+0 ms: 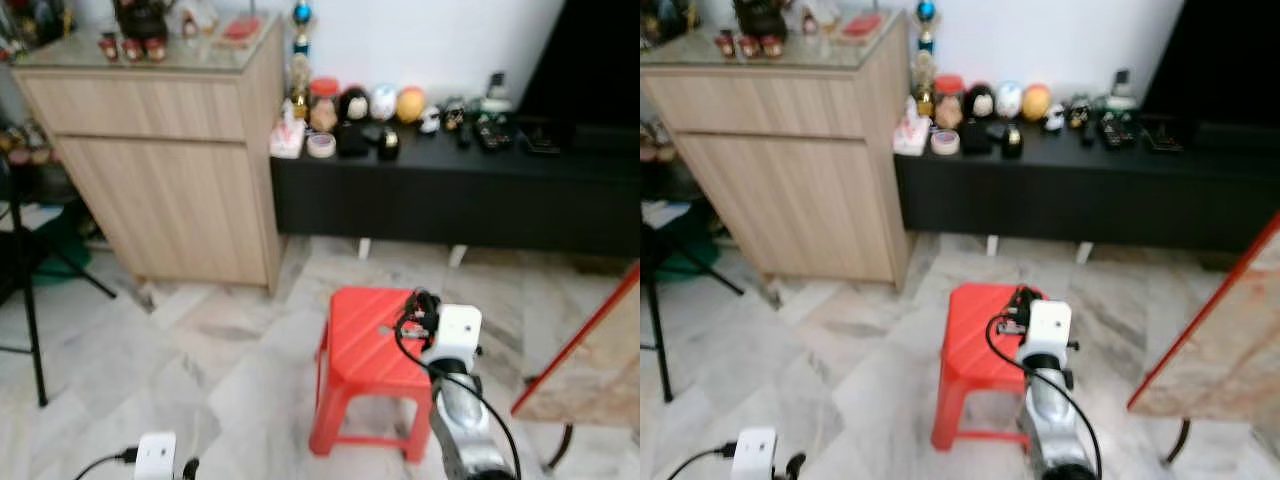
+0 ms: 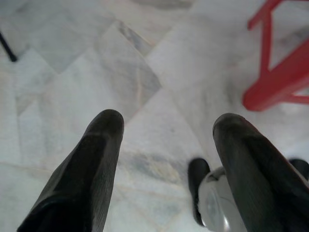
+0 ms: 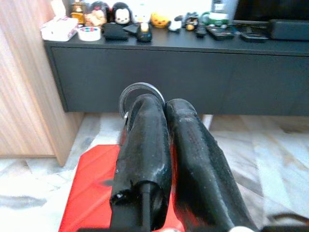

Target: Hang keys on a hook

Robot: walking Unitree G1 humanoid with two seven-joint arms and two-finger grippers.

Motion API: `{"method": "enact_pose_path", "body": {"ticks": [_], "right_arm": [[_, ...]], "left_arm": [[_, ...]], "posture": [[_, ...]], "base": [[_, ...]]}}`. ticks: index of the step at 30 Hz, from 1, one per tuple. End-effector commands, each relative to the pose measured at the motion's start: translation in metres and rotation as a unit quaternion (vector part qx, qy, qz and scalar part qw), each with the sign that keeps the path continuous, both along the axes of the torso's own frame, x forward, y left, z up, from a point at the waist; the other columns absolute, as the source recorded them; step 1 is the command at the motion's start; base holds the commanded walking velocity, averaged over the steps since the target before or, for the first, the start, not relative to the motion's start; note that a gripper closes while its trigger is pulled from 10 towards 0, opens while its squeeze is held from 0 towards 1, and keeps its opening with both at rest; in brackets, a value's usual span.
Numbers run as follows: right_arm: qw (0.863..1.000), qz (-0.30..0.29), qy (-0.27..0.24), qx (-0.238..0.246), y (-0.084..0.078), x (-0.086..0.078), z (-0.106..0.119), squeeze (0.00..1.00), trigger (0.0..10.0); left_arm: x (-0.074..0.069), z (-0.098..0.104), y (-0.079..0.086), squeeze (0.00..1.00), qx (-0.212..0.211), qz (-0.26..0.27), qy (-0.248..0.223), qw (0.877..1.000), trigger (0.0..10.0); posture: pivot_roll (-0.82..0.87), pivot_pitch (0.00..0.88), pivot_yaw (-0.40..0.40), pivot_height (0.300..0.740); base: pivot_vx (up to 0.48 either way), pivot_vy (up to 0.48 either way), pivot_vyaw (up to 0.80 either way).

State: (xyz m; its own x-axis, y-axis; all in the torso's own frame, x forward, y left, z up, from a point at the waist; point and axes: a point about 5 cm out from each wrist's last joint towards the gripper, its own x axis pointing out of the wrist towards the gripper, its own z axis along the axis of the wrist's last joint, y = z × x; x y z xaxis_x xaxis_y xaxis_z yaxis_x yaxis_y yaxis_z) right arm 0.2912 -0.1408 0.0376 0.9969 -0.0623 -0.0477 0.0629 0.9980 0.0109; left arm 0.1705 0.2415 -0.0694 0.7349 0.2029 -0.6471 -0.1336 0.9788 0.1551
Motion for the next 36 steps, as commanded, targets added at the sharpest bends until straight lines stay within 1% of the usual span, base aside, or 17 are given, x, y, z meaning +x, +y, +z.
{"method": "enact_pose_path", "body": {"ticks": [1,17,23,26,27,28,29,31,32,36], "right_arm": [[1.000,0.002,-0.007,0.004,0.003,0.002,0.004,0.00,10.0],[1.000,0.001,-0.005,0.005,0.003,0.001,0.003,0.00,10.0],[1.000,-0.002,0.001,0.006,0.002,0.000,0.000,0.00,10.0],[1.000,0.000,0.017,0.009,0.001,-0.004,-0.006,0.00,10.0],[0.999,-0.005,0.042,0.005,-0.002,-0.009,-0.017,0.00,10.0],[0.999,-0.007,0.048,0.004,-0.003,-0.011,-0.019,0.00,10.0],[0.997,-0.019,0.071,0.008,-0.008,-0.018,-0.029,0.00,10.0],[0.995,-0.033,0.094,0.011,-0.014,-0.025,-0.038,0.00,10.0],[0.992,-0.052,0.113,0.019,-0.020,-0.031,-0.045,0.00,10.0],[0.989,-0.084,0.118,0.041,-0.029,-0.036,-0.048,0.00,10.0]], "left_arm": [[0.000,0.000,0.000,0.00,0.003,-0.004,0.005,1.000,10.0],[0.003,0.001,-0.004,0.00,0.002,-0.014,-0.004,1.000,10.0],[0.004,0.001,-0.005,0.00,0.003,-0.016,-0.005,1.000,10.0],[0.004,0.001,-0.005,0.00,0.002,-0.017,-0.005,1.000,10.0],[0.005,0.001,-0.006,0.00,0.001,-0.017,-0.006,1.000,10.0],[0.005,0.001,-0.007,0.00,0.001,-0.017,-0.006,1.000,10.0],[0.005,0.001,-0.007,0.00,0.000,-0.017,-0.006,1.000,10.0],[0.005,0.001,-0.008,0.00,0.000,-0.017,-0.006,1.000,10.0],[0.005,0.001,-0.008,0.00,-0.001,-0.018,-0.006,1.000,10.0],[0.005,0.001,-0.008,0.00,-0.001,-0.019,-0.006,1.000,10.0]], "posture": [[0.03,0.024,-0.051,0.732],[0.03,0.031,-0.054,0.732],[0.03,0.033,-0.054,0.732],[0.03,0.035,-0.054,0.732],[0.03,0.033,-0.055,0.732],[0.03,0.033,-0.055,0.732],[0.03,0.036,-0.056,0.732],[0.03,0.036,-0.056,0.732],[0.03,0.036,-0.056,0.732],[0.03,0.042,-0.053,0.732]], "base": [[0.000,0.000,0.00],[0.000,0.000,0.00],[0.000,-0.341,0.00],[0.000,-0.374,0.00],[0.000,-0.375,0.00],[0.000,-0.375,0.00],[0.000,-0.375,0.00],[0.000,-0.379,0.00],[0.000,-0.360,0.00],[0.000,-0.356,0.00]]}}
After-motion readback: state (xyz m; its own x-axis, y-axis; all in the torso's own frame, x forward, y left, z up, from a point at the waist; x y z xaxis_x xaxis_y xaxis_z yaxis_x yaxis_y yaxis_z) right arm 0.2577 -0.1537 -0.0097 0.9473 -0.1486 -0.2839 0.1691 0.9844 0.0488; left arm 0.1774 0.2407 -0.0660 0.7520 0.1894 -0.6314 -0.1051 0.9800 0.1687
